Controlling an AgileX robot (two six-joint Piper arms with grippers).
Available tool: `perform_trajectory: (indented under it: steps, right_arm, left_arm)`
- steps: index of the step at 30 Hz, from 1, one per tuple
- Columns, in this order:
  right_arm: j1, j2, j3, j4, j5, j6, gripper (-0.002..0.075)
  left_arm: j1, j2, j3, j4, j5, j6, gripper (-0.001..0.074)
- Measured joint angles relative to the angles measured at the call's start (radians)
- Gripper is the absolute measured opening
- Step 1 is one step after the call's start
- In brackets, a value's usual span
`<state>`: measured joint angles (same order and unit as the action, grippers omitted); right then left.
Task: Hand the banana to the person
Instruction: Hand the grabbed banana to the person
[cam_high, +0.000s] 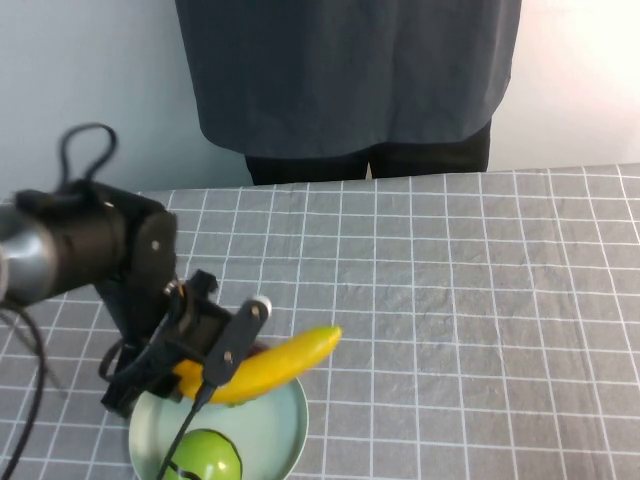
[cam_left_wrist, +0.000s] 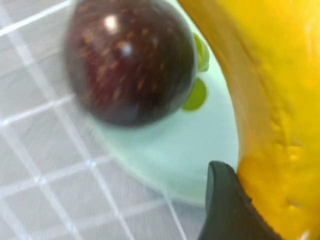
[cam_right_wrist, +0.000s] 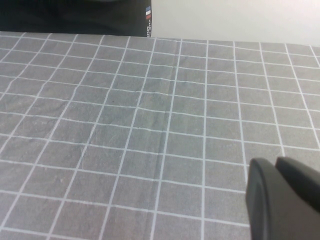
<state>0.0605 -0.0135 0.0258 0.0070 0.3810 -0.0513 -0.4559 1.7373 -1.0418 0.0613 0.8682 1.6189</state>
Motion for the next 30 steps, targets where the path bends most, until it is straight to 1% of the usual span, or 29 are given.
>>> perform_trajectory:
  steps: [2,8,15,19,30]
  right_arm:
    - [0.000,0.000,0.000,0.000,0.000,0.000,-0.0006]
    - [0.000,0.000,0.000,0.000,0.000,0.000,-0.0007]
    - [0.000,0.000,0.000,0.000,0.000,0.000,-0.0006]
    - [0.000,0.000,0.000,0.000,0.000,0.000,-0.0006]
    - [0.000,0.000,0.000,0.000,0.000,0.000,-0.0006]
  left_arm:
    - [0.000,-0.052,0.000,-0.009,0.013,-0.075,0.0292]
    - [0.000,-0.202,-0.026,-0.005,-0.026,-0.528,0.0292]
    - [0.000,-0.237,-0.184,-0.027,-0.033,-0.891,0.0291]
    - [0.000,-0.237,-0.261,-0.023,-0.033,-1.012,0.0290]
    - [-0.004,-0.159,-0.337,0.052,-0.017,-1.170,0.0288]
